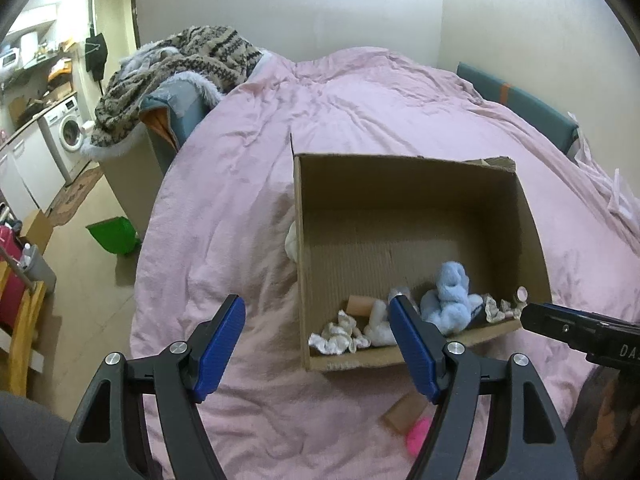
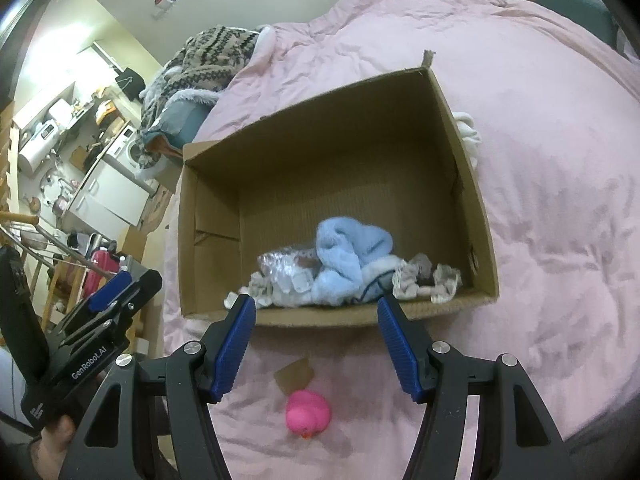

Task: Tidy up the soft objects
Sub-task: 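Withdraw both tools from the box toward the pink rubber duck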

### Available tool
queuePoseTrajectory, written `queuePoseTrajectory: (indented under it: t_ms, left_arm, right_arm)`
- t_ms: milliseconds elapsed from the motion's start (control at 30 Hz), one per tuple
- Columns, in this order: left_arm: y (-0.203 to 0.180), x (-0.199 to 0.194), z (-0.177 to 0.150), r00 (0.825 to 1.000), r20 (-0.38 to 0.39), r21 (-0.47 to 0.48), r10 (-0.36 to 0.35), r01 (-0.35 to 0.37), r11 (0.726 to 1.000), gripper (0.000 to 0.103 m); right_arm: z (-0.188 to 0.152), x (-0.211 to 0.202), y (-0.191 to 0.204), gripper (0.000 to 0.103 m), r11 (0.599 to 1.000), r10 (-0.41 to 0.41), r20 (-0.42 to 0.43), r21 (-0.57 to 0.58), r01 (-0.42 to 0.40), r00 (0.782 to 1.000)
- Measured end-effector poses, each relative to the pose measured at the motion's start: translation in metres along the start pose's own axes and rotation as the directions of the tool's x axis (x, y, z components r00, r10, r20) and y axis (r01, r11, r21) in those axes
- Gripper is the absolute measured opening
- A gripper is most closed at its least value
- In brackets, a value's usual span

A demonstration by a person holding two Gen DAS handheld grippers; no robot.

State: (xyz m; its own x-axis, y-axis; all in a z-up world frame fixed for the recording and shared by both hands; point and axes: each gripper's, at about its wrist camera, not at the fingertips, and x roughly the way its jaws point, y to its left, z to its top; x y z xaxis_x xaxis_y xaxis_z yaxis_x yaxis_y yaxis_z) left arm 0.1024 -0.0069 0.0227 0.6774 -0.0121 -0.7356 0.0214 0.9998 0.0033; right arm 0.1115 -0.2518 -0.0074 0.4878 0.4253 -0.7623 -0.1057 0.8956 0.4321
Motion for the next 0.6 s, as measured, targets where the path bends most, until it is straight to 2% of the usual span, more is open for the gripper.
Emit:
queuePoseTrajectory:
  t_ms: [400,600]
  left_arm:
    - [-0.002,-0.017,-0.023,0.999,-0.050,-0.026,-0.012,0.010,1.000,0.072]
    - [0.004,-0.013,-0.037,0.992,-0.123,-0.071,-0.008,-0.001,0.997,0.072]
  right_arm:
    - [-0.025,-0.004,0.000,0.067,1.000,-0.003,-0.037,-0.006,0.002,0.999]
    - [-0.036,0.005,-0.015,0.067,0.999,-0.005,-0.100,0.051,0.010,0.995]
